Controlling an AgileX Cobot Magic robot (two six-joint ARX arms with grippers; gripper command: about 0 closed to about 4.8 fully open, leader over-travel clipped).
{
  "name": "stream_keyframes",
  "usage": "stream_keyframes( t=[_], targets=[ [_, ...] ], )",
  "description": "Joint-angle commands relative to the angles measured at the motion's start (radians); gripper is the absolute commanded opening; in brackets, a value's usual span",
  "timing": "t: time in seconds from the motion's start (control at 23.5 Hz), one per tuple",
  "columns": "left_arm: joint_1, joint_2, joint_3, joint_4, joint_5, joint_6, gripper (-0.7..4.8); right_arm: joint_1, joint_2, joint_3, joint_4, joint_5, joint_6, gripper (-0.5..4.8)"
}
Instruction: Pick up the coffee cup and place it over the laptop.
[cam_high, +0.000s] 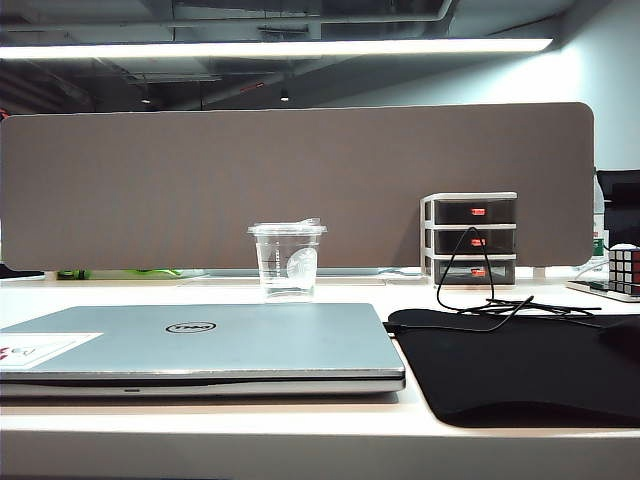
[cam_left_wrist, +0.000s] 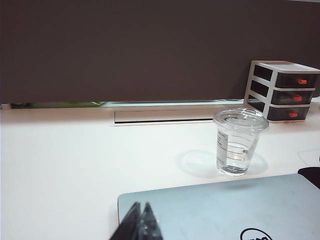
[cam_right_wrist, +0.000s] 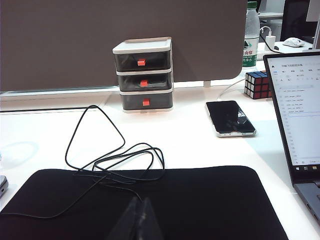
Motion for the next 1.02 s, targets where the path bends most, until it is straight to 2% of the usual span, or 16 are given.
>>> stream_keyframes(
  t=[0.04,0.68,0.85,0.94,0.98,1.02],
  targets=[
    [0.000,0.000,0.002,0.006,0.005,-0.002,-0.05,0.000,-0.002,-0.006,0.016,0.001,-0.002,-0.06],
    [0.000,0.000,0.002,0.013,-0.003,-0.010,-0.05,0.000,-0.002,-0.006,0.016,0.000,-0.002,-0.06],
    [0.000,0.000,0.002,0.018,0.064,-0.164,-0.05,0.000,-0.002,-0.006,0.016,-0.003,-0.001,-0.06],
    [0.000,0.000,0.002,0.030,0.141,-0.270,-0.05,0.000,-0.002,-0.006,0.016,-0.003,-0.001,-0.06],
    [0.000,0.000,0.002,0.036,0.213,-0.343,-0.05,0.000,-0.002,-0.006,0.016,-0.003,0.000,-0.06],
    [0.000,0.000,0.002,0.037,0.254,-0.364,-0.05,0.000,-0.002,-0.006,0.016,-0.004,0.001,-0.06]
  ],
)
